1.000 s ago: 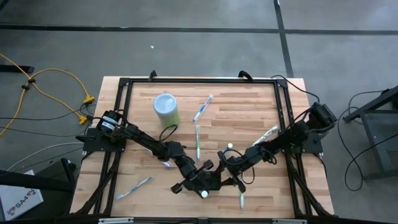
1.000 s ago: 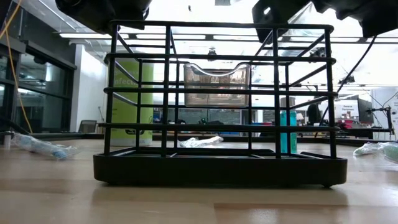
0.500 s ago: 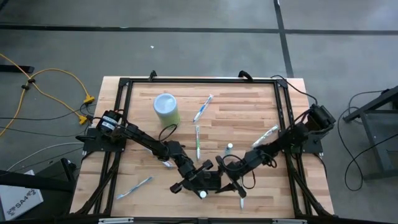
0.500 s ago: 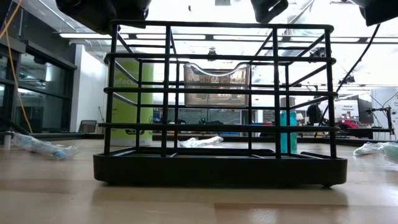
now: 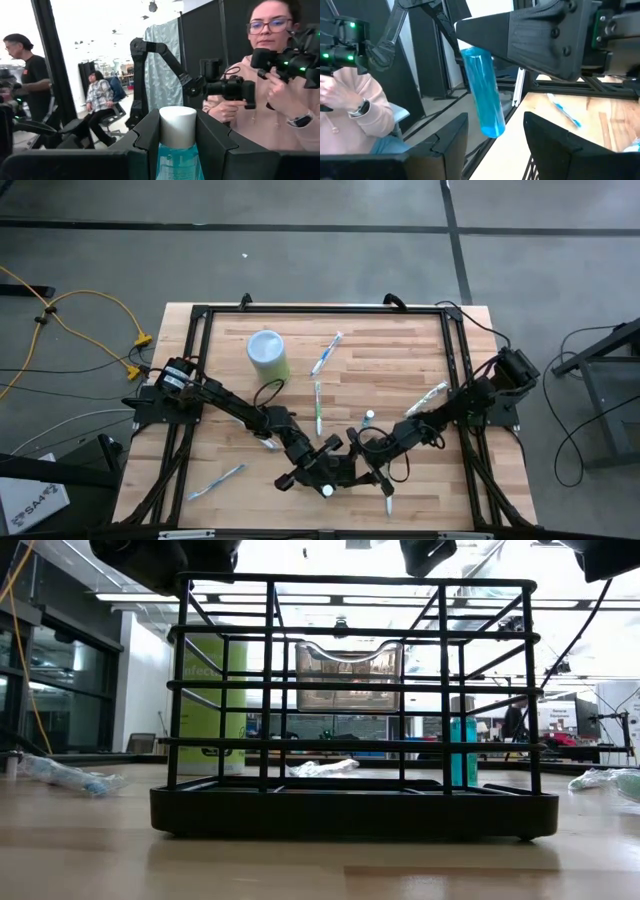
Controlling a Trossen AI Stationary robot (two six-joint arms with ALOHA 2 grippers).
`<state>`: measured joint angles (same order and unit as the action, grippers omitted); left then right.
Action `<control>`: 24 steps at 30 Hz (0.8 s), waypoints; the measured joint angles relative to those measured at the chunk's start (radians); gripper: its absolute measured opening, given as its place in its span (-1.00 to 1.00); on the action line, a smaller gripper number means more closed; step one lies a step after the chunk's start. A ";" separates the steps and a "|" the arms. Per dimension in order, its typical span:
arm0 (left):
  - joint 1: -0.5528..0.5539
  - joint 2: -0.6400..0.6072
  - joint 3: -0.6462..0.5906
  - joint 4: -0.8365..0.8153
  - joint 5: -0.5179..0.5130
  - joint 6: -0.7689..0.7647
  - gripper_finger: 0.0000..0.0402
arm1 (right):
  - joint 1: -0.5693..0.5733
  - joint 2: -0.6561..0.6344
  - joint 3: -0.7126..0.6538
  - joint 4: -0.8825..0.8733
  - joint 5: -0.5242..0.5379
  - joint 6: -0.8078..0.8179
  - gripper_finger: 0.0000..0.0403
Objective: Pick & Place toothbrushing station
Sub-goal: Put the bottom mouthwash into the mesh organizer
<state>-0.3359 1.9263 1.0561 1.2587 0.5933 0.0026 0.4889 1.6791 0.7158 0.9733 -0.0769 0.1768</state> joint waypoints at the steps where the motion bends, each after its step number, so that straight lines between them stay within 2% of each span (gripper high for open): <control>1: 0.000 0.000 0.000 0.001 0.000 0.004 -0.55 | 0.000 0.000 0.000 0.003 0.000 -0.001 -0.09; 24: 0.064 0.000 0.000 0.007 -0.005 0.000 -0.55 | -0.027 0.000 0.000 0.026 -0.003 -0.022 -0.09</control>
<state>-0.2715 1.9263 1.0565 1.2659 0.5888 0.0025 0.4617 1.6791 0.7158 0.9993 -0.0795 0.1547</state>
